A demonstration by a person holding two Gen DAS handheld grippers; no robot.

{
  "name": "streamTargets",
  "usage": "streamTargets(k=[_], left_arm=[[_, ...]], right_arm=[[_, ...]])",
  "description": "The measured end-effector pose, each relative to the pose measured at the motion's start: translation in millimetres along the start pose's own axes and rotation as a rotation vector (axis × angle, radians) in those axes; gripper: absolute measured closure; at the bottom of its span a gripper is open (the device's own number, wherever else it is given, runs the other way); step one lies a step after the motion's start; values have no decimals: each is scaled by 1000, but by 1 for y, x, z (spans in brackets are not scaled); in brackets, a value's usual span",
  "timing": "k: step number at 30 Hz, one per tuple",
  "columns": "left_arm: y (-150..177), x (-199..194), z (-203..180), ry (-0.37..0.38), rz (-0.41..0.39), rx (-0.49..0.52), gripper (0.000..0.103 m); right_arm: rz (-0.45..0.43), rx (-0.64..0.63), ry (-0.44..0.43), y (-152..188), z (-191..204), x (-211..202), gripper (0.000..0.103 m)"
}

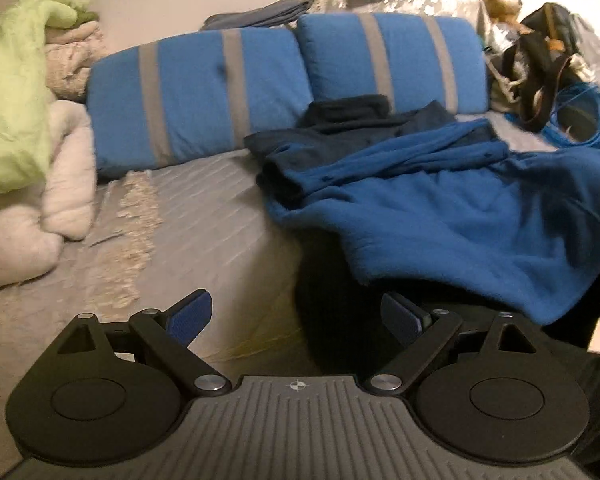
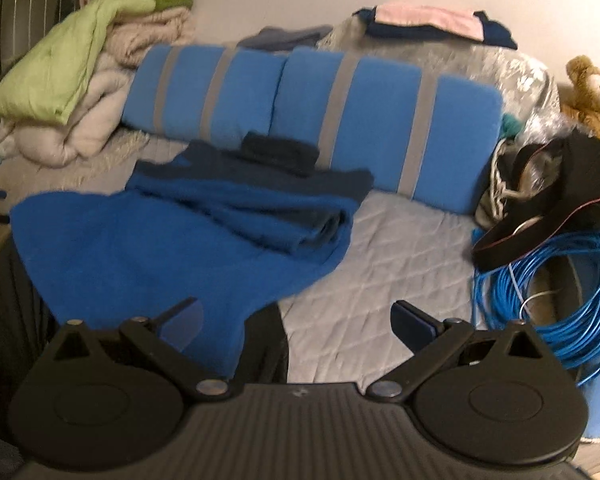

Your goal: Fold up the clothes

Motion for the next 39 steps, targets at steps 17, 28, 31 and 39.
streamTargets(k=[17, 28, 31, 39], left_arm=[[-51, 23, -28, -44, -109, -27, 10], [-59, 5, -60, 58, -157, 127, 10], [-62, 12, -61, -36, -123, 146, 10], [-70, 23, -50, -124, -77, 145, 25]], right_arm=[[23, 26, -2, 12, 9, 15, 0], [33, 48, 2, 19, 7, 14, 0], [36, 52, 3, 20, 6, 15, 0], [63, -3, 1, 30, 18, 28, 0]])
Point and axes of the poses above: each gripper's, at about its wrist camera, not at the fingertips, and x roughly the way its jaws point, z to its left, y to its underside, the point moved 1 cm from there along x, roughly the way its jaws point, and after that the axes turned 13 degrees about z, right-handed, at the moved point
